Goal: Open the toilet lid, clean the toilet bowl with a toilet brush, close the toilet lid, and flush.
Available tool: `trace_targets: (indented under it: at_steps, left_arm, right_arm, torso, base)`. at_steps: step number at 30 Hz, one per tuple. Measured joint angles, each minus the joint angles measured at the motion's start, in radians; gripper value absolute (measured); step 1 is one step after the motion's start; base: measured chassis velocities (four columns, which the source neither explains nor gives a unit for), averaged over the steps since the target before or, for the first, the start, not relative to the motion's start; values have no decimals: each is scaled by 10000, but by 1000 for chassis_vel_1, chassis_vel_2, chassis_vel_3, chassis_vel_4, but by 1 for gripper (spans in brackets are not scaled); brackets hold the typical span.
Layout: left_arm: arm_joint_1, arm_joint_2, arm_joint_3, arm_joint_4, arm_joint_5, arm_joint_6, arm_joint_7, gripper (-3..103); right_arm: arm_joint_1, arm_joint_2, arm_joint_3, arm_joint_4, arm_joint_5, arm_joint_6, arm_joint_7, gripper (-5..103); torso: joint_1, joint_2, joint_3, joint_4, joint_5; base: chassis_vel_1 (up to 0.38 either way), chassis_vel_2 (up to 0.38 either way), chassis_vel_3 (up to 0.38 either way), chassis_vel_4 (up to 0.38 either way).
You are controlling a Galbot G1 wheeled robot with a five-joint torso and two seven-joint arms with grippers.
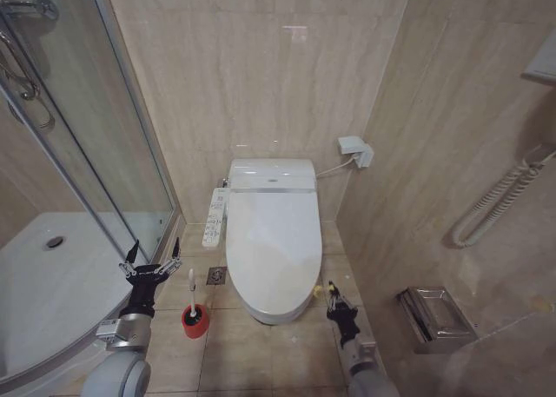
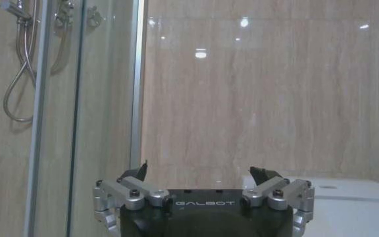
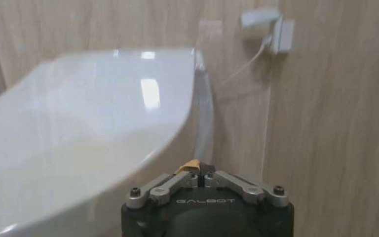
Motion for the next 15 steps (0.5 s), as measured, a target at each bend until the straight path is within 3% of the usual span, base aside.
trace_targets:
  at_steps: [15]
  left_arm:
    - [0, 0, 0, 0, 0, 0, 0, 100]
  right_arm:
    - [52, -118, 1099, 3087, 1059, -967, 364, 1]
  torso:
    - [0, 0, 0, 1, -2]
  base:
    - [0, 0, 0, 0]
